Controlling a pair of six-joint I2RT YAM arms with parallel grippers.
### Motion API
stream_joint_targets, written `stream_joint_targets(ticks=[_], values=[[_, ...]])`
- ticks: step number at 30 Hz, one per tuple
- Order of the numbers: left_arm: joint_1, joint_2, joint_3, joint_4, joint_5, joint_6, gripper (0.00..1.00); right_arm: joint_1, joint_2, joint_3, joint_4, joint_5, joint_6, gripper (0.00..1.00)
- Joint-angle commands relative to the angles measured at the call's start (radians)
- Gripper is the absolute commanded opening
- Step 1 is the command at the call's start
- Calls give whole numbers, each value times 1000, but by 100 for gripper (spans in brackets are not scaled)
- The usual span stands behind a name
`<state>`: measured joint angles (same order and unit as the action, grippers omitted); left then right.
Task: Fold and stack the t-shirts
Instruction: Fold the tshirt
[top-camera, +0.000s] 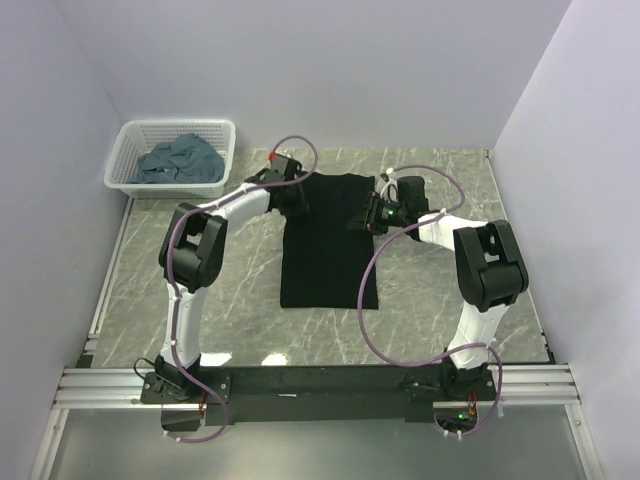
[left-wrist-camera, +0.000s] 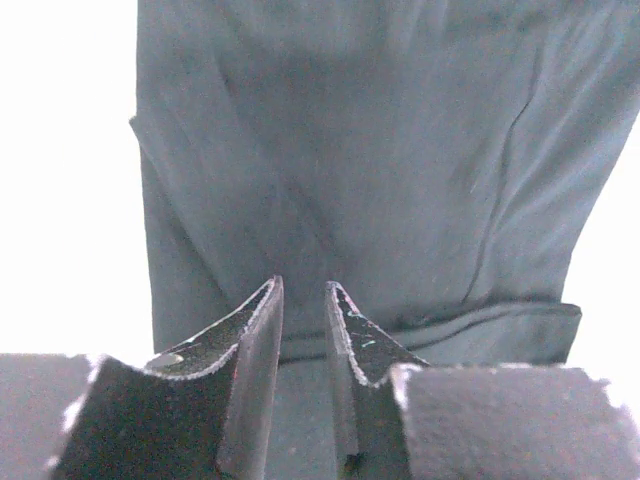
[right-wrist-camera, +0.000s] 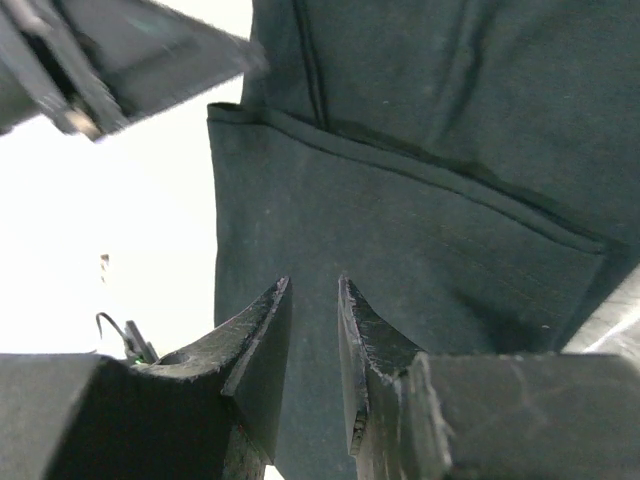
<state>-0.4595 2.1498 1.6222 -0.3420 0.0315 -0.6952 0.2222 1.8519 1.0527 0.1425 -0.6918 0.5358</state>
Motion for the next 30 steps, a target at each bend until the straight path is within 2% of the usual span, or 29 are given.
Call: stream_joint_targets(ticks=[1, 3, 8, 10, 13, 19, 22, 25, 26, 27, 30], values=[[27, -10, 79, -18, 25, 22, 31, -29, 23, -23, 86, -20, 52, 33], [27, -76, 24, 6, 36, 17, 33, -46, 30, -42, 120, -47, 79, 33], [28, -298, -296, 193, 79, -38, 41, -60, 76, -40, 189, -89, 136, 32], [28, -318, -387, 288, 82, -40, 41, -72, 111, -30, 215, -103, 164, 32], [31, -272, -403, 334, 117, -32, 39, -96, 171, -16, 242, -106, 210, 31], [57, -104, -323, 334, 113, -29, 36, -150, 274, 4, 281, -84, 300, 30], [87, -53, -294, 325, 133, -46, 36, -175, 277, -2, 313, -95, 335, 30], [97, -56, -271, 293, 145, -44, 38, -179, 221, -5, 275, -88, 311, 29], [97, -91, -275, 296, 149, -40, 39, -179, 201, -6, 261, -81, 300, 29], [96, -115, -286, 307, 159, -37, 47, -178, 154, -25, 255, -83, 290, 29], [91, -232, -364, 330, 162, -55, 59, -175, 32, -123, 295, -97, 302, 30]])
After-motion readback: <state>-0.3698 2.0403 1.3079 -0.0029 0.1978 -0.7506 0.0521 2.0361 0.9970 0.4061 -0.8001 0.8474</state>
